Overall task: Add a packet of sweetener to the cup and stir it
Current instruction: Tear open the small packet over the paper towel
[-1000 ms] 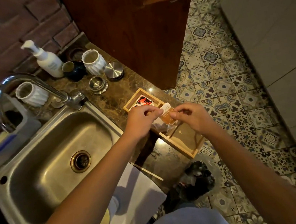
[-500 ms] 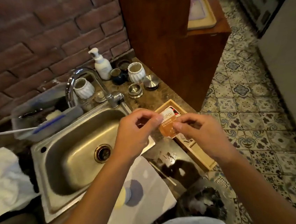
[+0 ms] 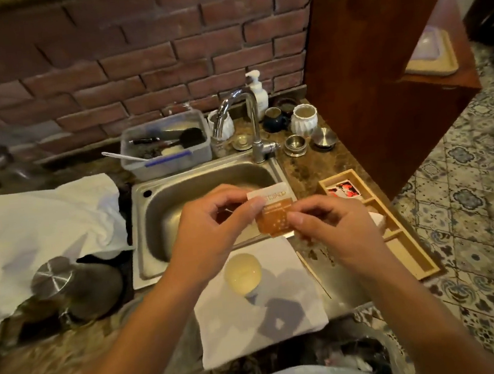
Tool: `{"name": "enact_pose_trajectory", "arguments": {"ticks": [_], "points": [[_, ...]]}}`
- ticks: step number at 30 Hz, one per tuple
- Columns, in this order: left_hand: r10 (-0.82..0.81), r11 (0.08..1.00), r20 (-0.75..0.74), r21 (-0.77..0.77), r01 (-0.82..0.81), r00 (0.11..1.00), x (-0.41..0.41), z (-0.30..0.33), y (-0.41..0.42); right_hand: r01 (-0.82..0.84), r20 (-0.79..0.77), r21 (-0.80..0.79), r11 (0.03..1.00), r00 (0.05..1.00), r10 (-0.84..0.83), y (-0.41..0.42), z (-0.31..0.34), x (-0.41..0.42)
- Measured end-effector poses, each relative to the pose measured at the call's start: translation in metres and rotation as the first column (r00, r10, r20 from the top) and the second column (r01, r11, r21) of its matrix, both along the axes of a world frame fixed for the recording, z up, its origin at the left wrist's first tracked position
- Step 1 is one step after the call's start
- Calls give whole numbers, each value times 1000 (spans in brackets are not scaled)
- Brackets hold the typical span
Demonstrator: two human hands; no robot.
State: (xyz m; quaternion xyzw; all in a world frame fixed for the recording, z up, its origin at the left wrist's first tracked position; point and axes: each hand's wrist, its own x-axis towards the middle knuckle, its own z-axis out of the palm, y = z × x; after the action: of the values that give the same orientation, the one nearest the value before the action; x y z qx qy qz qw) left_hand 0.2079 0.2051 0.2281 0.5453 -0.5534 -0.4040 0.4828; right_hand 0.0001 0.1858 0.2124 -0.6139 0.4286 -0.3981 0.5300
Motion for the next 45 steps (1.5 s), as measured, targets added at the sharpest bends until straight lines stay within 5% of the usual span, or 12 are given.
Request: {"name": "enact_pose_trajectory", "arguments": {"ticks": [10, 20, 27, 36, 45], "points": [[192, 975, -140, -86, -206, 971, 46, -14, 80, -88, 67, 45, 995, 994, 85, 60, 2, 64], [120, 976, -3, -184, -119, 993, 83, -36, 109, -34, -197, -132, 991, 980, 8, 85, 12, 86], [109, 979, -30, -168, -112, 994, 85, -35, 111, -226, -515, -453, 862, 856, -47, 84, 13, 100], [102, 978, -35, -178, -107, 994, 72, -39, 104, -231, -410, -331, 915, 908, 81, 71, 10, 89], [58, 997, 9, -52, -57, 998, 60, -41, 100, -150, -399, -400, 904, 917, -24, 73, 4, 79]]}}
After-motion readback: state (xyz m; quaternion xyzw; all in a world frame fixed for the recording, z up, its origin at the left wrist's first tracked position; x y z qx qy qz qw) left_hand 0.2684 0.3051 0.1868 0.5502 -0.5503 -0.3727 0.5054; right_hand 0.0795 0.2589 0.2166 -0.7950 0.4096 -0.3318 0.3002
